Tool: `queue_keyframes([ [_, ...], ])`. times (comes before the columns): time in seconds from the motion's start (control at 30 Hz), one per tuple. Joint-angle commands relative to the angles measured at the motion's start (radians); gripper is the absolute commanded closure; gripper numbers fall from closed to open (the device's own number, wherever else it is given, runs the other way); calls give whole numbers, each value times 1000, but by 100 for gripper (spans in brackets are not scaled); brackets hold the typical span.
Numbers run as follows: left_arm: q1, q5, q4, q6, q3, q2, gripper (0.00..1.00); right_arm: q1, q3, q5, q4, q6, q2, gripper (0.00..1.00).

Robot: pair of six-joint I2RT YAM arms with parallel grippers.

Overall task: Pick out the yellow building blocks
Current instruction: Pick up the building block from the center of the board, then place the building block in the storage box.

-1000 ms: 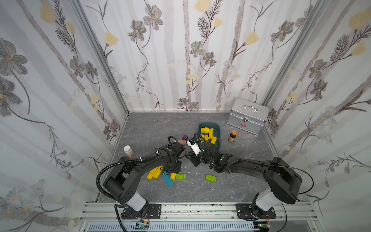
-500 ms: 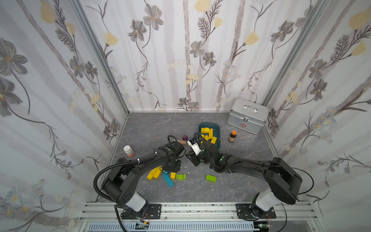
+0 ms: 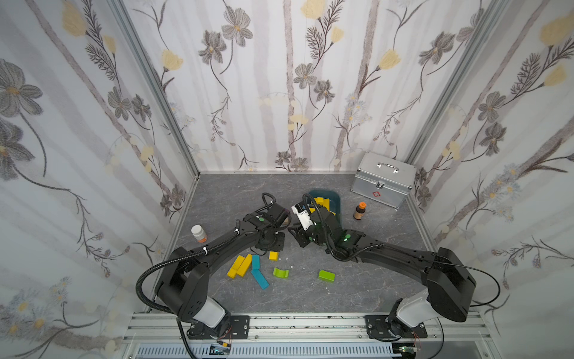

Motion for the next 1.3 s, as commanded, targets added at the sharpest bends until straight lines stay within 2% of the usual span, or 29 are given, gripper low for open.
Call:
queue_keyframes([
  [0.0, 2, -18, -33, 21, 61, 17, 100, -4, 25, 52, -83, 35, -24, 66],
  [0.17, 2, 3, -31, 34, 168, 79, 100, -36, 35, 115, -151, 103, -52, 67],
  [0.33, -3, 44, -32, 29, 295, 176, 100, -124, 35, 69, -186, 192, -104, 66],
  [0.5, -13, 7, -7, 24, 390, 247, 100, -196, 52, 101, -244, 163, -140, 66],
  [0.7, -30, 35, -14, 15, 527, 356, 100, -263, 42, 105, -292, 153, -172, 66],
  [1.07, -84, 58, 1, -24, 669, 493, 100, -304, -26, 103, -305, 179, -228, 66],
  [1.27, -102, 65, 39, -47, 792, 602, 100, -310, -42, 100, -306, 184, -250, 66],
])
